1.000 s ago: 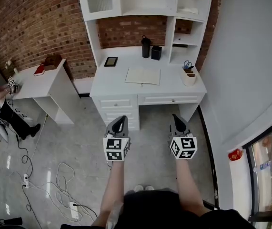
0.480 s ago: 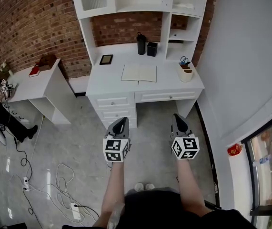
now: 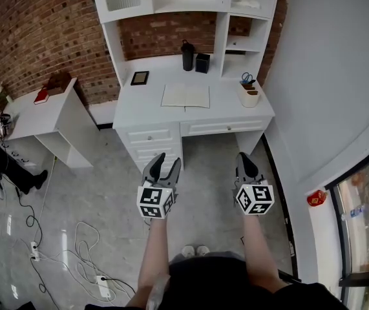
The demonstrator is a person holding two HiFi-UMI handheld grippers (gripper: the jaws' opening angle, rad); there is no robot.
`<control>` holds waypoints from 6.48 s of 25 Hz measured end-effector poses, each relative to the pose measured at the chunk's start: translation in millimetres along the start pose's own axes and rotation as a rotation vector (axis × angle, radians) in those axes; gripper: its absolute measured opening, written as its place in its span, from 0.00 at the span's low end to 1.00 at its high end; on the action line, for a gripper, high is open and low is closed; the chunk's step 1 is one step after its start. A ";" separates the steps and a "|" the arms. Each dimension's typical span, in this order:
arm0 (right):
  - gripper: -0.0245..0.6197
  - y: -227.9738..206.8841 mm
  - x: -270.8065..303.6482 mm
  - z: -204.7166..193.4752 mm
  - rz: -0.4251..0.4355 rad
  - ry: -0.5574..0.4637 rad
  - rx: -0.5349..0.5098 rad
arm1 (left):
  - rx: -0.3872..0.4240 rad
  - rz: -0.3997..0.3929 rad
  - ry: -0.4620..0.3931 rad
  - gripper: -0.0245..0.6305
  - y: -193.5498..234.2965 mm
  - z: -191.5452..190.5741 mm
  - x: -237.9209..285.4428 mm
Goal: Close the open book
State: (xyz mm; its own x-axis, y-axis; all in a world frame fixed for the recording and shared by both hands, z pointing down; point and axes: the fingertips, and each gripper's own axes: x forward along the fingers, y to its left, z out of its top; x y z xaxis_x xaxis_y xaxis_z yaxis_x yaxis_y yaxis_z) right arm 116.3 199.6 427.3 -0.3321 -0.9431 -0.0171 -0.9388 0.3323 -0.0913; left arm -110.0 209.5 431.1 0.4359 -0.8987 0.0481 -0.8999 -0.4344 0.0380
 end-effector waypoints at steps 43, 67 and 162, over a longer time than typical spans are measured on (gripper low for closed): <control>0.04 -108.0 240.5 -18.4 0.004 -0.002 0.001 | 0.027 0.009 0.028 0.39 96.2 -23.6 235.8; 0.04 -169.9 505.7 -37.8 0.209 0.094 0.068 | -0.005 0.150 0.095 0.39 194.4 -38.5 454.0; 0.04 -186.9 495.2 -99.7 0.164 0.282 0.085 | 0.991 -0.420 0.800 0.11 138.4 -219.3 474.0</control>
State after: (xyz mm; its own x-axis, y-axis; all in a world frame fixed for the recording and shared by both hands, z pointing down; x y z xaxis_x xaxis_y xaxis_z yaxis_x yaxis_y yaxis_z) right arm 118.2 -328.1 535.2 -0.5016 -0.8321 0.2366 -0.8637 0.4658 -0.1927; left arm -25.0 -263.5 678.0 0.2610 -0.5536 0.7909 -0.1784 -0.8328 -0.5240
